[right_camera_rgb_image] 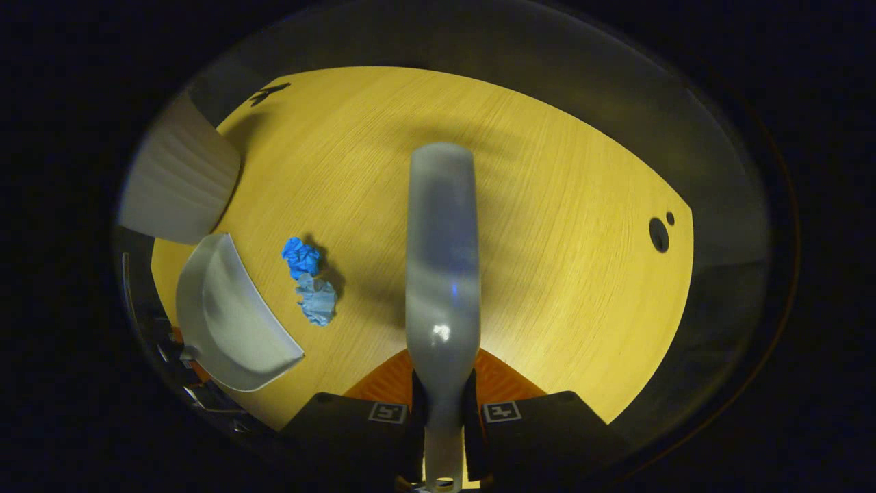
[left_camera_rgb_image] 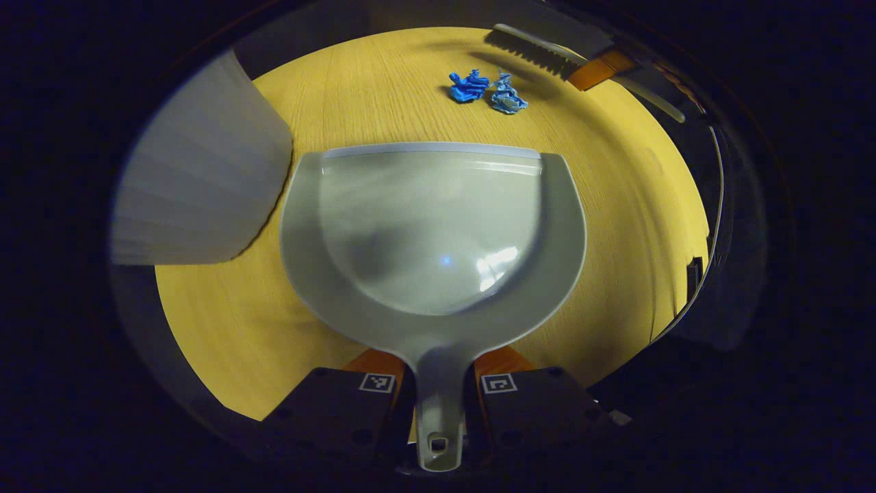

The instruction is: Pick up the small broom and dustpan from the desktop, sweep the trash into the dustpan with the broom, and then empty the trash into the garbage bin.

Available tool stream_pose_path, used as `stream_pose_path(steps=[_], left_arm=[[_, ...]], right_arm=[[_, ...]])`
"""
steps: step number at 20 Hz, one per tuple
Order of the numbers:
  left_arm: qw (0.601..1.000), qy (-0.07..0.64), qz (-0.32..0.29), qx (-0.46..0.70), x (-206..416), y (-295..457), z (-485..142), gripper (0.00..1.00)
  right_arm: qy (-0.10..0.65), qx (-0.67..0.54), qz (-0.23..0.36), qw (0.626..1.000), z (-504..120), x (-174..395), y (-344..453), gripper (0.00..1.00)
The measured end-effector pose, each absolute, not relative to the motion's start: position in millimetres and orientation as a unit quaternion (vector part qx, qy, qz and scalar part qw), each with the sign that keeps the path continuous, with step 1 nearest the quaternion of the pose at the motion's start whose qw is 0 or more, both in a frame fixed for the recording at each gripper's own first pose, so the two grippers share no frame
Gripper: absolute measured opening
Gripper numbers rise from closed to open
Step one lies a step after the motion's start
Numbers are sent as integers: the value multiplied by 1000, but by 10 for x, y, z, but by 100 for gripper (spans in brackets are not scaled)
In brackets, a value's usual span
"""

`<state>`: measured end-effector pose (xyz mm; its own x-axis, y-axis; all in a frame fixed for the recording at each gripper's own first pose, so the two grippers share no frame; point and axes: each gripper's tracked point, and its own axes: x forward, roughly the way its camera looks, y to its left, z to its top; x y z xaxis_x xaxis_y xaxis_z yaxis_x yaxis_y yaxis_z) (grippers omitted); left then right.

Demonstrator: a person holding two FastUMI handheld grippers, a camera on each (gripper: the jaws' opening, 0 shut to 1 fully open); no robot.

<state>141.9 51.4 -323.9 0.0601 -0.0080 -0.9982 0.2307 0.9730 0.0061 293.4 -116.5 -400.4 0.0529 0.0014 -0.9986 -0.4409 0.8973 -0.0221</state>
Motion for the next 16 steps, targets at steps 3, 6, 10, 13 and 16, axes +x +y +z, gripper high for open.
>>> stream_pose_path(steps=[3, 6, 10, 13, 16], left_arm=[[716, 684, -96, 101, 1522, 537, -3237, 30], [710, 686, -102, 119, 1594, 548, -3241, 29], [710, 684, -109, 128, 1672, 491, -3232, 30], [717, 674, -123, 131, 1703, 454, -3250, 30], [734, 656, -133, 118, 1690, 463, -3310, 30]], right_arm=[[676, -201, 194, 682, -4110, 3054, -1087, 26], [667, -219, 224, 676, -4140, 3214, -962, 26], [679, -240, 296, 628, -4213, 2930, -720, 26], [679, -260, 362, 584, -4206, 2551, -532, 26], [716, -195, 419, 523, -3972, 2005, -331, 27]])
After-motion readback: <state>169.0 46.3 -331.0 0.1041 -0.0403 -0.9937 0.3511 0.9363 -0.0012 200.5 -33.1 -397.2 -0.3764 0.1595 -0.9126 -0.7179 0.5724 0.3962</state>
